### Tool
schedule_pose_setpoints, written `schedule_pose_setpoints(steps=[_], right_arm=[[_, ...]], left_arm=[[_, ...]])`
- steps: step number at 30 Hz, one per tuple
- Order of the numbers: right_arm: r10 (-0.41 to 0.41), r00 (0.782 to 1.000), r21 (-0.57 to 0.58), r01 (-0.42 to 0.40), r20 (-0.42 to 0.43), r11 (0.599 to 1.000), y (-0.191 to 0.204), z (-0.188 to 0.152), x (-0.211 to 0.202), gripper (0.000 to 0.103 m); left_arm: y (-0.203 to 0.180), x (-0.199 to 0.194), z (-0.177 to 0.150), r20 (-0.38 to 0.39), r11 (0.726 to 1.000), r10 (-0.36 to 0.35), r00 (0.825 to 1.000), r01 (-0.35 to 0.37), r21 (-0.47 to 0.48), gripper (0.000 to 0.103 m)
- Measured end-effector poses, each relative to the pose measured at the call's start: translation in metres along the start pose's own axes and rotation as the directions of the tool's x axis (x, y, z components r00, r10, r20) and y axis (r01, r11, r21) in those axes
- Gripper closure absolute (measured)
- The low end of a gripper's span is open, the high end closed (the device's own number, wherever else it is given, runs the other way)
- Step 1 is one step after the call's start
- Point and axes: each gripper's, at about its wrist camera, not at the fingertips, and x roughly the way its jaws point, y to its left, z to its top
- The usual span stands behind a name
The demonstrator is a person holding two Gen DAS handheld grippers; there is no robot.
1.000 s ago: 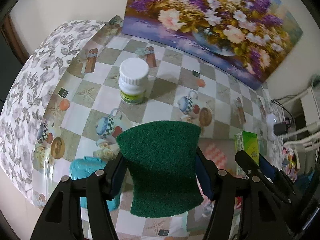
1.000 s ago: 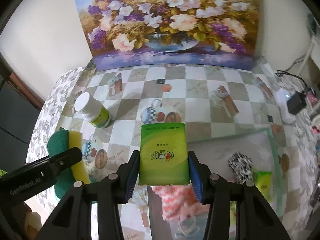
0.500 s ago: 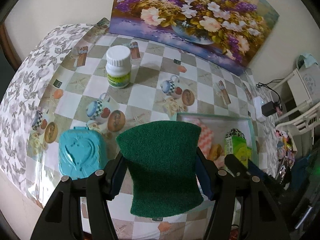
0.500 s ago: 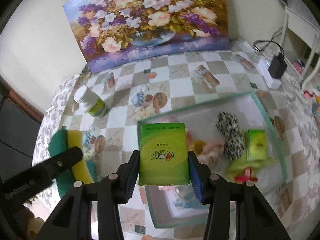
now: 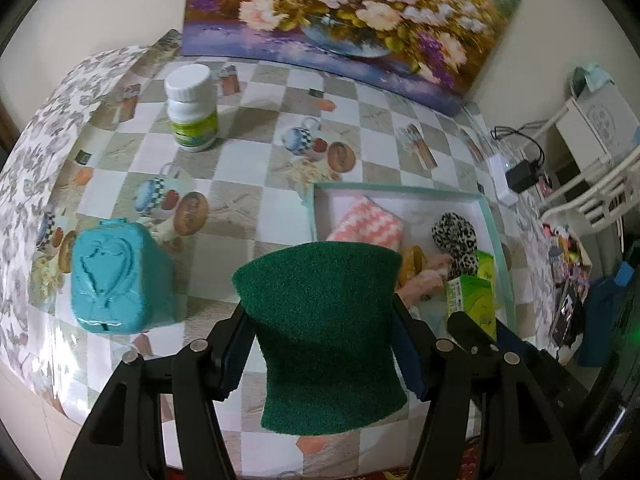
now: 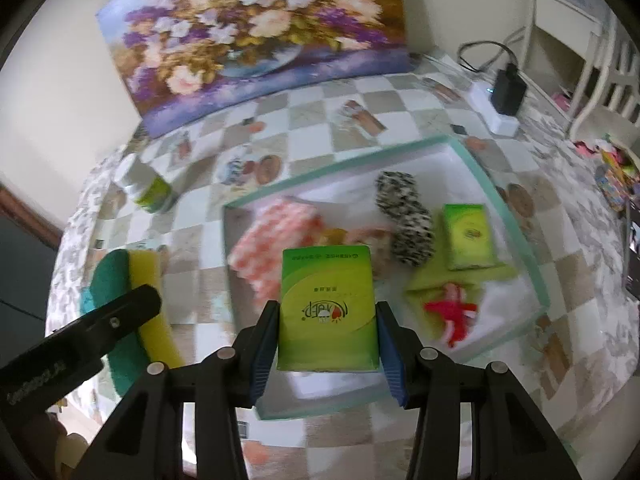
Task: Organize soft objects
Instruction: 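Carry the sponge and tissue pack over the white box with both grippers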
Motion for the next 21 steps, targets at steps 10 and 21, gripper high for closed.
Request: schedule_pose_setpoints(steps=[10,21], right_arm=[[-0.077,0.996,0.072,0.08,-0.051,0.994,-0.04,0.001,0.022,0.053],[-0.106,0.993,0.123,0.113,-0.06,0.986,-0.068,0.008,0.026,0.053]], left_arm=[[-0.019,0.026,-0.001,-0.021,0.999,0.002,1.0,-0.001,0.045,0.038],[-0.048,0.063,-0.008,-0.056,0.992,-0.011,0.998,0.018,0.127,0.038]])
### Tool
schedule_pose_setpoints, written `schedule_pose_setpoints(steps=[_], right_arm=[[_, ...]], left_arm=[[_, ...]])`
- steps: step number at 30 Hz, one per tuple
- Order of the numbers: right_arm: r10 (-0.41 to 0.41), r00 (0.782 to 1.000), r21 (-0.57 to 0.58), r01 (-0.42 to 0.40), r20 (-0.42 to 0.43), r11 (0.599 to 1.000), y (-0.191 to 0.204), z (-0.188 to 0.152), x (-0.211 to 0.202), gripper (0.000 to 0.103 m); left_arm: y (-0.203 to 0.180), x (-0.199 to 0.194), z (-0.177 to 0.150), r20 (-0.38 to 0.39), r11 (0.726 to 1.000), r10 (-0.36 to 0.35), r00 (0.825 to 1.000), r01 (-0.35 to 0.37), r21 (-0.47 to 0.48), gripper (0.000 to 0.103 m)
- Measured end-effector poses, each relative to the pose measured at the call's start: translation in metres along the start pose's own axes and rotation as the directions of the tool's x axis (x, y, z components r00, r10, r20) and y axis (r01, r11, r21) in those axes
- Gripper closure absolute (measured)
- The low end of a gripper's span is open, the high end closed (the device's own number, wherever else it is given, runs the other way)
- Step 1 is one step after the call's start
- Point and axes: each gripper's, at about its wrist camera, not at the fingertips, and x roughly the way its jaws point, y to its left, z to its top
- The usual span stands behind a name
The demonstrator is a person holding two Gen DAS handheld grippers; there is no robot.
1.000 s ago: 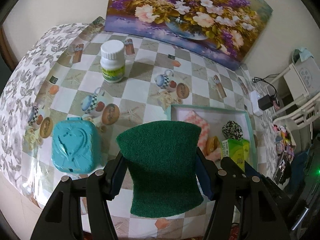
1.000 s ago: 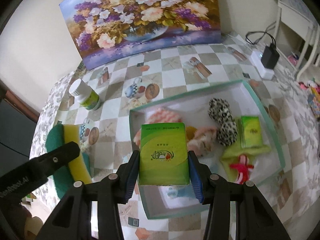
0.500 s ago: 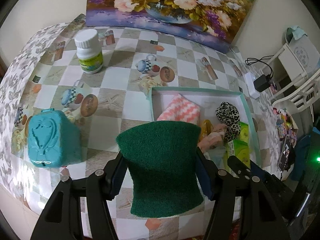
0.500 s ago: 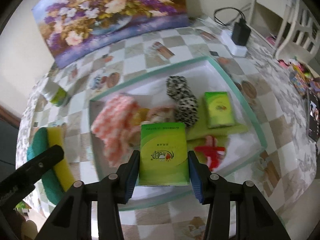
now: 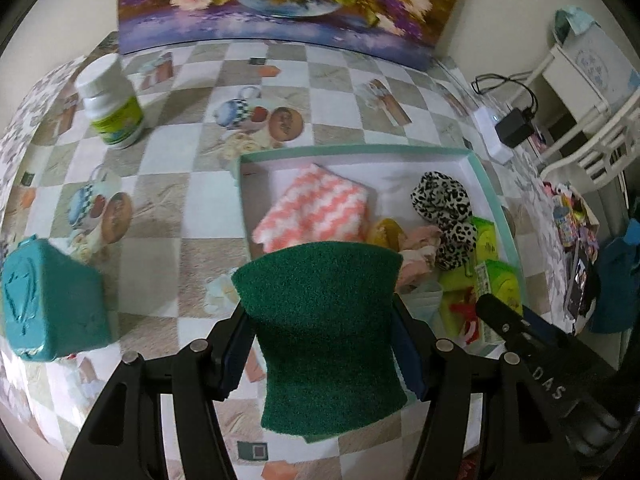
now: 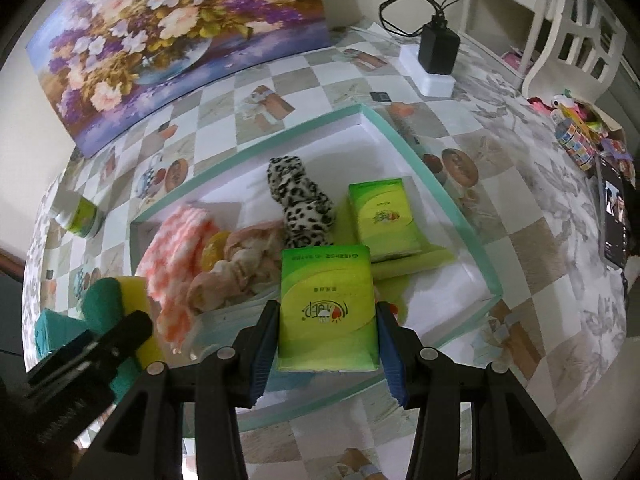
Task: Organize soft objects
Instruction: 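Carry the sponge and tissue pack over the white box with both grippers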
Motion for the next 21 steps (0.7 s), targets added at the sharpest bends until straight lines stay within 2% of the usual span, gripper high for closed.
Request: schedule_pose_setpoints(steps=[11,21], right_arm=[[0.003,1.0,0.033,-0.003,-0.014,0.999,-0.011,0.007,0.009,0.053],[0.024,0.997,0.025,-0.023,-0.069,0.999,-0.008,0.007,0.03,0.053]], left_arm=[[-0.018,0.023,0.0,0.005,0.998,-0.042,0.999,0.041,0.054,0.038],[-0.012,0.041,-0.002,-0.03,0.997,-0.064,0.997,0.065,0.03,0.038]])
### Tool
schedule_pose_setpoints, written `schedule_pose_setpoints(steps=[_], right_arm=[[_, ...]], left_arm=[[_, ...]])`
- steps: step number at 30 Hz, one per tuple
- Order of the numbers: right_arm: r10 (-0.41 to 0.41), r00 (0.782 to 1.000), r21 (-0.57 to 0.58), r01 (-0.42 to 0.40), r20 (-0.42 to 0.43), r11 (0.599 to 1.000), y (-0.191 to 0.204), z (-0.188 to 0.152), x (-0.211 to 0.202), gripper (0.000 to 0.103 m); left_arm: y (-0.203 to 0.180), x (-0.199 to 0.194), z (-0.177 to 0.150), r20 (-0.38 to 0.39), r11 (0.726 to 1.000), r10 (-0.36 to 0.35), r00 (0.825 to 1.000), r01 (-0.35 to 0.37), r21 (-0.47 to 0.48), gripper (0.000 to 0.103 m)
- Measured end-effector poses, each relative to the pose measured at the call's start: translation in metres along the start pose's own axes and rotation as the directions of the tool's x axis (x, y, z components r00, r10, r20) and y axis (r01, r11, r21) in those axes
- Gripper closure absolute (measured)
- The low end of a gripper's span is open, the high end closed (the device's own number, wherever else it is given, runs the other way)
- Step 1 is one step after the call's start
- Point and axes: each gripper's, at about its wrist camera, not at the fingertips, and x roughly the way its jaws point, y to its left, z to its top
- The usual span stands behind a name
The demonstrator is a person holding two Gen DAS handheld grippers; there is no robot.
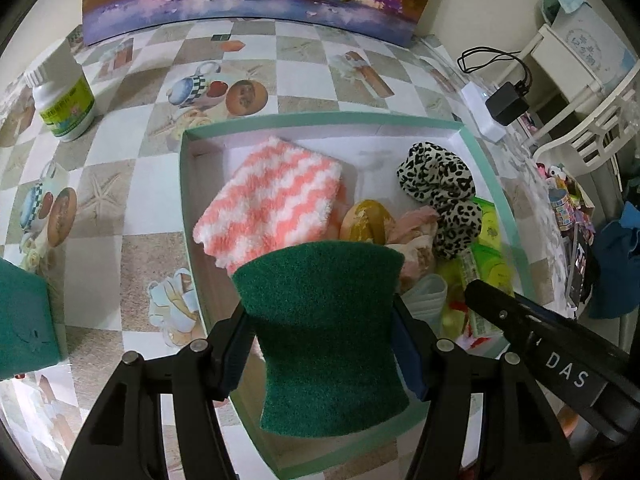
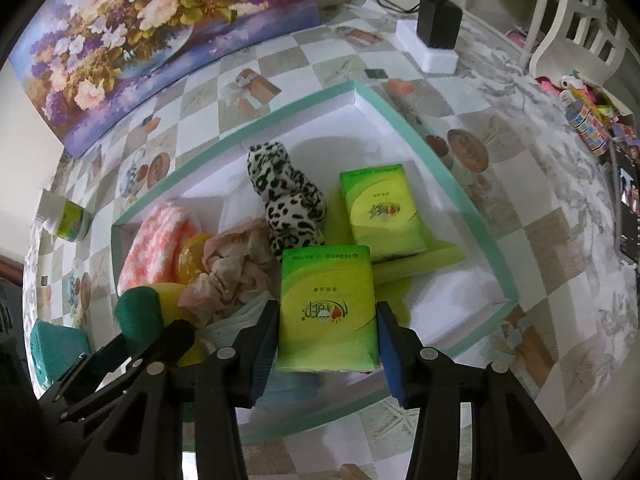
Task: Organize soft objects
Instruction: 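Carry the sponge and tissue pack over the white box with both grippers, then open both grippers to release sponge and tissue pack into the box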
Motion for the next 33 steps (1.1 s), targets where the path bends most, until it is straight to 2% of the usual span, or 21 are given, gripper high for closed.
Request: schedule_pose_setpoints(steps=[6,14,21,28,33], right_arm=[[0.0,0.999,-0.012,-0.001,-0.034,1.0,0.004,-0.003,0.013,0.052],[-0.015,0.999,-0.024,0.014,-0.03,1.0,0.008,-0.002,0.011,0.052],[-0.011,1.0,-0.019,0.011,-0.012,1.0,0.006,0.001,0.002,0.043],[-0.007,0.999,-0.036,0.009,0.049,0.999,0.01,0.005,-0.02,0.043],[0.005,0.995,-0.048,0.0,0.1,0.999,0.016,0.008,-0.037,0.042]], left_arm=[[0.002,0.003,-0.001,-0.003,1.0,-0.007,1.0,0.007,-0.008,0.037],[0.004,-0.002,-0.002,-0.003,1.0,-0.019,1.0,0.019,-0.007,0.037],[0.005,-0.008,0.0,0.002,0.999,-0.033,0.999,0.033,-0.019,0.037],[0.001,-0.018,0.0,-0.001,0.999,-0.038,0.999,0.038,-0.017,0.037],[-0.004,-0.025,0.001,0.01,0.999,-0.05,0.999,0.05,-0.004,0.029]])
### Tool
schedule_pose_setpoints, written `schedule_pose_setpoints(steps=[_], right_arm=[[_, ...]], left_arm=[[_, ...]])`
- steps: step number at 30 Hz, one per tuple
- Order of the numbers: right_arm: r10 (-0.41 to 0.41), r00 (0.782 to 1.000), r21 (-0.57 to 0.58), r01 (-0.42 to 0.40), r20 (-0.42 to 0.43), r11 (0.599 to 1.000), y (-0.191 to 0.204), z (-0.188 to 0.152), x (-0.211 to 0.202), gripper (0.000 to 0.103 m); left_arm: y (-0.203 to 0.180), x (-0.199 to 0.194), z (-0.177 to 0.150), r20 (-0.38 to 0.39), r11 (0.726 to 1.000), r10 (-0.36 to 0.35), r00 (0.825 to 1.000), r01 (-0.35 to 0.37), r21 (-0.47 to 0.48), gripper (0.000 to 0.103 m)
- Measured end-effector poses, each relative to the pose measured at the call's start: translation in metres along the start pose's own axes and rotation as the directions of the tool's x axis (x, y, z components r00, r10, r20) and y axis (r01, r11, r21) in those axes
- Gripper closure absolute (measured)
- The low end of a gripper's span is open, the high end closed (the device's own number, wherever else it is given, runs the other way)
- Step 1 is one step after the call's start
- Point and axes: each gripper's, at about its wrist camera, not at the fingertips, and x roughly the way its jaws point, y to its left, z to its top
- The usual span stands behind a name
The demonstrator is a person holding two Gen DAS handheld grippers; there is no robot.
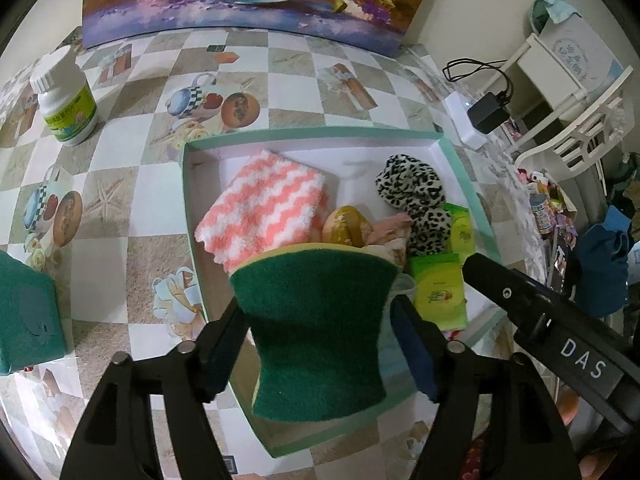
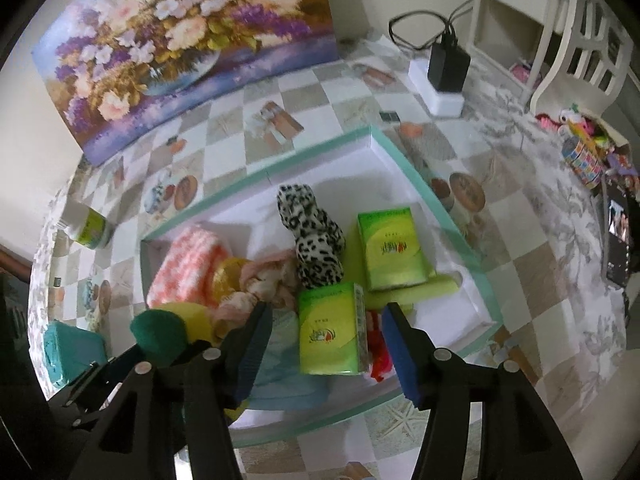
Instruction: Organize soft objects
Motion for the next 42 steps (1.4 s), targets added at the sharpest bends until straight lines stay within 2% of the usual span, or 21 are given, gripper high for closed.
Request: schedule_pose_setpoints(steps=[7,9,15,16,17,18,23,25,28,42], right_arm=[[0.004,0.999,0.002,-0.004,0.038,1.0,-0.001,0.001,-0.012,0.042],[0.006,0.999,0.004,-0.006,0.042,1.0,-0.002,0.001,-0.013,0.042],[0.009,0.999,0.001,-0.009,0.035,1.0,-0.002,0.0,-0.012,0.041],[0.007,0.999,0.0,-0.007,0.033,1.0,-0.002,0.0,-0.012,0.04],[0.003,1.0,0.0,-0.003,0.031,1.0,-0.001,-0.001,-0.011,0.033],[-0.003,1.0,0.001,0.003,0.03,1.0,-0.001,-0.002,-0.01,0.029],[-0.019,1.0,0.007,0.019,0.007,1.0,0.0,-0.005,-0.002,0.014],[-0.025,1.0,0.002,0.025,0.001,1.0,0.001,-0.006,0.0,0.013],[-0.039,0.999,-0.004,0.039,-0.003,0.999,0.002,-0.007,0.003,0.002],[-0.051,0.998,0.012,0.051,-0.022,0.999,-0.003,-0.009,0.009,0.0]], left_arm=[[0.005,-0.013,0.002,0.029,1.0,0.028,0.999,-0.027,-0.01,0.026],[0.01,-0.02,0.003,0.048,0.998,0.053,0.997,-0.052,-0.023,0.015],[0.026,-0.036,0.005,0.1,0.994,0.091,0.991,-0.085,-0.069,0.012],[0.029,-0.039,0.005,0.113,0.992,0.111,0.987,-0.102,-0.08,0.009],[0.032,-0.04,0.005,0.122,0.989,0.13,0.984,-0.12,-0.086,0.002],[0.034,-0.041,0.004,0.128,0.987,0.144,0.981,-0.133,-0.091,0.001],[0.048,-0.043,0.002,0.122,0.977,0.19,0.974,-0.176,-0.12,0.001],[0.053,-0.043,0.0,0.117,0.973,0.205,0.972,-0.189,-0.133,0.001],[0.059,-0.042,-0.003,0.107,0.969,0.216,0.971,-0.199,-0.146,0.001],[0.069,-0.042,-0.006,0.103,0.954,0.269,0.958,-0.25,-0.166,0.0]])
